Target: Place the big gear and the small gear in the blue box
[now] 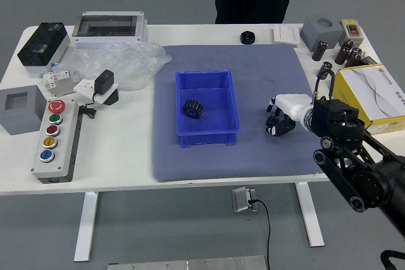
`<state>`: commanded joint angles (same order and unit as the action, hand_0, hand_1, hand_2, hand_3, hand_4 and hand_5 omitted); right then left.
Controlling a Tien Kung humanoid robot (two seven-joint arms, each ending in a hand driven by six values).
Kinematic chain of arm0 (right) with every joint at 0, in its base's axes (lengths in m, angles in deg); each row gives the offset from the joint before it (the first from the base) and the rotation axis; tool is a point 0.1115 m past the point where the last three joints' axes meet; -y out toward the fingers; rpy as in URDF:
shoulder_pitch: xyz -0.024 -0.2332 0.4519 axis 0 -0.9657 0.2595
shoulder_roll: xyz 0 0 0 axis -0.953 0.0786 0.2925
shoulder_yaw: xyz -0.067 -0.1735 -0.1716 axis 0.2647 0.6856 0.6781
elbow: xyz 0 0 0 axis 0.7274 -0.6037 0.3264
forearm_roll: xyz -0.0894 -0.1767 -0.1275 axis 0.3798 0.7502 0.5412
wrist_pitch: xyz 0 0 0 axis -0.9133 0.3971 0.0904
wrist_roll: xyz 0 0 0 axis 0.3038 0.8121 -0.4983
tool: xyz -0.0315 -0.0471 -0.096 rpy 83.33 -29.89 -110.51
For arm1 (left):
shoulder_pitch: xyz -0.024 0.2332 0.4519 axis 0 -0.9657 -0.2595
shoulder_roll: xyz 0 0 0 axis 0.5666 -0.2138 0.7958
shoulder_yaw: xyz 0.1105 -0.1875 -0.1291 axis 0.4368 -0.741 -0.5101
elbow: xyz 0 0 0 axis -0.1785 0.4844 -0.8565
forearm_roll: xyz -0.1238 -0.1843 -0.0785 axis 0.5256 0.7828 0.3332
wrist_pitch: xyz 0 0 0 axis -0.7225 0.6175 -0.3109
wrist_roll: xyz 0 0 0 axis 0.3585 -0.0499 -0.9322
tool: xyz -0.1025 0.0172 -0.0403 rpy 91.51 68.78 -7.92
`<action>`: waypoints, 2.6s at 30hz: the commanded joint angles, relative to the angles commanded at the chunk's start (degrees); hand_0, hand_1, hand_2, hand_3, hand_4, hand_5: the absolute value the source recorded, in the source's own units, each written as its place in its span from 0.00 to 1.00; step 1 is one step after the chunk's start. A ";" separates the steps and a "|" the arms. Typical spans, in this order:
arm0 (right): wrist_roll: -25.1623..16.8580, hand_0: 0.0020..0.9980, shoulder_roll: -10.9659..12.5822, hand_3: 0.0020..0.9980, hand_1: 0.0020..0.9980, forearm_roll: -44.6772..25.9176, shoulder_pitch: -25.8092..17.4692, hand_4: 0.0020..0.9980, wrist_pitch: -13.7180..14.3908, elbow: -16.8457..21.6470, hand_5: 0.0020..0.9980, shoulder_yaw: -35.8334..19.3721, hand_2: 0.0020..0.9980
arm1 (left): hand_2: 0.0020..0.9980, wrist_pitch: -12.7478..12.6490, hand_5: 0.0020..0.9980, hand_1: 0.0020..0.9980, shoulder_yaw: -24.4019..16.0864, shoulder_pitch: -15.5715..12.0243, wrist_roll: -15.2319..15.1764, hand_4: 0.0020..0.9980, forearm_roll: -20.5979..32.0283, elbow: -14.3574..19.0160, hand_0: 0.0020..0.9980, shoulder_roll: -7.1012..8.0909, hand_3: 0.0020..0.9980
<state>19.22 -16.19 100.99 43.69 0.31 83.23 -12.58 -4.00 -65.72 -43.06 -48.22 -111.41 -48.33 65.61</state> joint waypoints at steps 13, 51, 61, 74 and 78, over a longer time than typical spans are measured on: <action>-0.43 0.63 -0.59 0.64 0.54 0.00 -0.48 0.69 2.06 -1.03 0.30 0.53 0.58 | 0.74 0.05 0.23 0.75 0.24 -0.08 -0.02 0.58 0.12 0.00 0.78 -0.18 0.69; -0.91 0.57 0.08 0.54 0.45 0.00 -0.34 0.50 5.74 -0.65 0.25 -0.65 0.45 | 0.74 0.01 0.23 0.75 0.26 -0.02 -0.05 0.58 0.12 0.00 0.78 -0.10 0.69; -0.52 0.57 2.12 0.54 0.45 0.00 3.14 0.46 4.83 5.43 0.25 -2.03 0.45 | 0.74 -0.01 0.23 0.75 0.02 -0.05 0.02 0.57 0.09 0.00 0.78 0.20 0.69; -0.86 0.57 -4.11 0.53 0.45 0.00 9.35 0.46 4.80 7.24 0.25 1.69 0.45 | 0.74 0.06 0.24 0.75 0.48 0.12 0.07 0.57 0.39 0.00 0.78 0.20 0.69; -1.08 0.57 -7.17 0.53 0.45 0.00 9.43 0.46 5.40 5.54 0.25 3.23 0.45 | 0.74 0.13 0.24 0.75 0.80 0.24 0.12 0.57 0.47 0.00 0.78 -0.01 0.69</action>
<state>18.15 -23.36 100.99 53.12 5.72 88.77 -9.35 -3.87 -64.92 -42.82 -48.09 -110.94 -48.33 65.60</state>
